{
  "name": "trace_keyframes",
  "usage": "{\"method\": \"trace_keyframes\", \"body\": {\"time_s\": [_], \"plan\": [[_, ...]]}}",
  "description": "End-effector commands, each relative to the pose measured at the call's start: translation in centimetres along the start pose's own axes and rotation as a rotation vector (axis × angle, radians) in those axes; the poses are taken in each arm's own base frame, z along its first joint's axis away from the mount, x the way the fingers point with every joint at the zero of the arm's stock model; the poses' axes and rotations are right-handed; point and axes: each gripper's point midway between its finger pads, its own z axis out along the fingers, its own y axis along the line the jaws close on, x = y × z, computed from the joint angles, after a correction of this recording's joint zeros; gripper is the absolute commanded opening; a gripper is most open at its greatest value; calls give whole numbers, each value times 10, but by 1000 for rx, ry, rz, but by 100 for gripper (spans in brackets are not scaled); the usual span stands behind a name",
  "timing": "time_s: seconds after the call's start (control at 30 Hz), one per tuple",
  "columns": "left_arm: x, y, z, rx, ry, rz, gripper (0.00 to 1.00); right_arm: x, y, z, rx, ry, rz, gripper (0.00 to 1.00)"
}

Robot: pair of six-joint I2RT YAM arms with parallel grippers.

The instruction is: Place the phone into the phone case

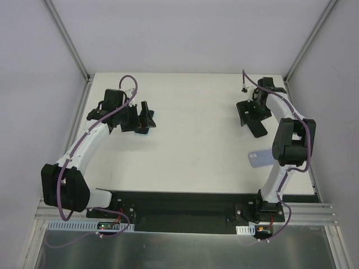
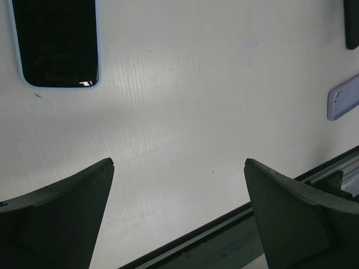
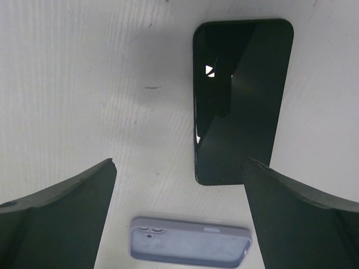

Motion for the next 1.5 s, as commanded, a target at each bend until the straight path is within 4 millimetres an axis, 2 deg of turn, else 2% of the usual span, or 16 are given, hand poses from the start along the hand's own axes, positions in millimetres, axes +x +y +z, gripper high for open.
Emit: {"method": "trace_keyframes", "body": {"time_s": [0.0,0.13,0.2,0.43,0.53,0.7,0.8,1.03,1.33,1.47], "plan": [[-18,-9,-10,49,-65,-8,99,-7,-11,-3,-33,22,-71,96],[-18,-8,-10,51,-67,-11,99,-16,-32,0,-32,6,-26,96],[-18,-8,-8,53,-64,-10,99,-18,-35,2,-50,-4,-8,96],[-17,-8,-7,71,-54,-17,99,-52,-42,18,-90,-110,156,96],[-17,-9,-7,72,-57,-15,99,-62,-55,24,-47,-133,207,96],[-18,-12,-9,88,-58,-15,99,-73,-90,34,113,-169,313,96],[-17,-12,-10,88,-62,-12,99,-73,-95,41,127,-162,353,96],[-18,-14,-16,89,-83,-3,99,-67,-85,56,71,-139,415,96],[-20,-17,-20,98,-92,5,99,-73,-54,59,-93,-171,457,96],[-19,-17,-21,95,-98,7,99,-70,-56,60,-73,-170,459,97]]}}
